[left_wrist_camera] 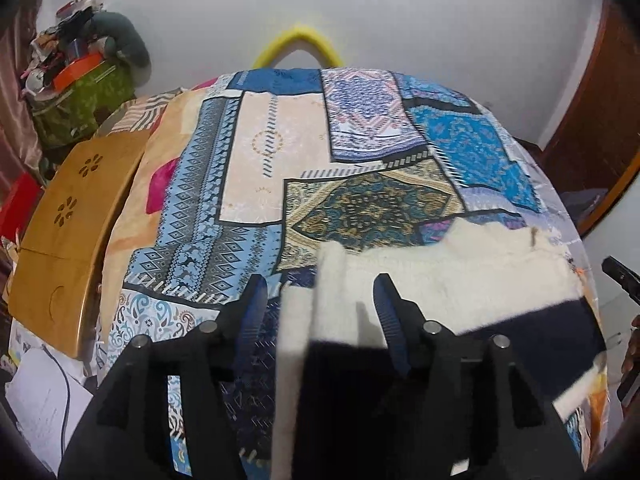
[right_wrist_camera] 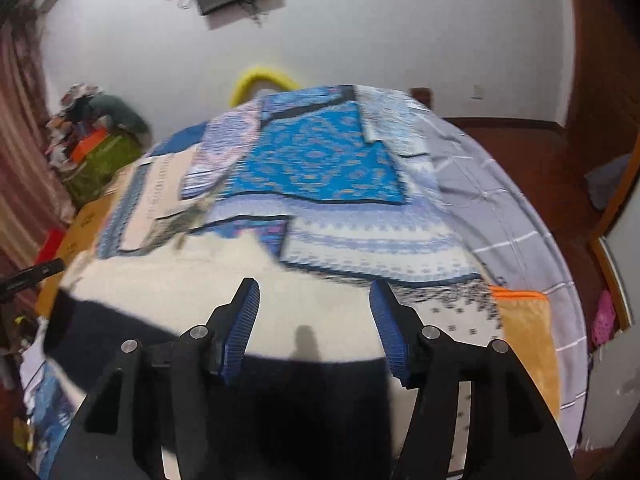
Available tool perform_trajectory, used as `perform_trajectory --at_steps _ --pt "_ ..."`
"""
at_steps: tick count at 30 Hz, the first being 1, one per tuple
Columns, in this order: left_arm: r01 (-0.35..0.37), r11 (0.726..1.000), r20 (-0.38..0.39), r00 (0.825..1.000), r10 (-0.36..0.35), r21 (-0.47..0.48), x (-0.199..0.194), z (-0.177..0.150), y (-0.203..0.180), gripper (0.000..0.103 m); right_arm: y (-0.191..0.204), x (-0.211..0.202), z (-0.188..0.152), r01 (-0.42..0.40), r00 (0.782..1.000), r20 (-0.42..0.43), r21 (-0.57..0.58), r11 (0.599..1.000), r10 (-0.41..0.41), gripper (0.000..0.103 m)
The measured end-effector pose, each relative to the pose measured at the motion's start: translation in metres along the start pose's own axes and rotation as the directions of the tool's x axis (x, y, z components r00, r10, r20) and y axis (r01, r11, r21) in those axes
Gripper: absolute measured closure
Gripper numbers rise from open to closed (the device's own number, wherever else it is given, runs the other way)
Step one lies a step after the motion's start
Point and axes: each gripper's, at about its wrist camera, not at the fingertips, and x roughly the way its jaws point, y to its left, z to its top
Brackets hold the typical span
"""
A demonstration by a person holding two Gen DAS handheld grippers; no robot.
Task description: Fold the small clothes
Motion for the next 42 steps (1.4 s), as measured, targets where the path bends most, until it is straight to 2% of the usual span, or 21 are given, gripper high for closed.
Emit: perform_trajectory --at_steps 2,3,7,9,14,18,20,25,27,29,36,42 --pt "0.019 1.0 0.002 1.0 -0.02 0.018 -0.008 -0.002 -0.009 0.04 0.015 -0.003 0.0 -0.037 0.999 -0.006 -0.027 0.999 0.037 0.047" --pt "0.033 0.999 0.002 0.999 -0.033 0.025 -0.011 -0.003 -0.014 0.039 0.024 -0.004 -0.001 -0.061 0.998 -0.013 -0.042 0.997 0.06 0.043" --pt "0.129 0.991 -0.035 0.991 -0.128 0.046 -0.015 -0.009 -0.038 0.037 0.065 0.001 -0.009 -0.166 0.984 -0.074 -0.099 0.981 0.159 0.042" --pt "0.17 0.983 -0.069 0.984 -0.166 0.065 -0.012 -0.014 -0.053 0.036 0.079 0.01 -0.014 -0.187 0.979 -0.105 -0.126 0.974 0.175 0.042" --pt "0.182 0.976 -0.133 0.977 -0.166 0.122 0.007 -0.03 -0.085 0.036 0.102 0.037 -0.034 -0.186 0.971 -0.188 -0.181 0.966 0.151 0.042" --pt "0.177 0.976 -0.188 0.97 -0.152 0.127 0.031 -0.042 -0.09 0.034 0.097 0.05 -0.044 -0.174 0.966 -0.221 -0.173 0.97 0.133 0.04" --pt "0.177 0.974 -0.18 0.972 -0.151 0.142 0.033 -0.046 -0.088 0.028 0.09 0.048 -0.048 -0.178 0.965 -0.219 -0.163 0.97 0.14 0.039" --pt "0.175 0.967 -0.174 0.974 -0.143 0.186 0.026 -0.053 -0.08 0.022 0.068 0.038 -0.057 -0.172 0.964 -0.228 -0.142 0.975 0.137 0.037" --pt "0.17 0.966 -0.173 0.975 -0.136 0.197 0.024 -0.058 -0.074 0.019 0.059 0.033 -0.061 -0.161 0.965 -0.23 -0.123 0.979 0.13 0.028" --pt "0.164 0.967 -0.172 0.976 -0.13 0.195 0.022 -0.061 -0.067 0.016 0.049 0.028 -0.065 -0.15 0.965 -0.232 -0.096 0.984 0.124 0.027" --pt "0.146 0.978 -0.167 0.979 -0.12 0.152 0.009 -0.074 -0.045 0.016 0.02 0.011 -0.072 -0.117 0.965 -0.237 -0.015 0.993 0.11 0.024" --pt "0.107 0.988 -0.158 0.983 -0.089 0.108 -0.004 -0.081 -0.035 0.016 0.021 0.003 -0.072 -0.088 0.968 -0.239 -0.028 0.996 0.078 0.024"
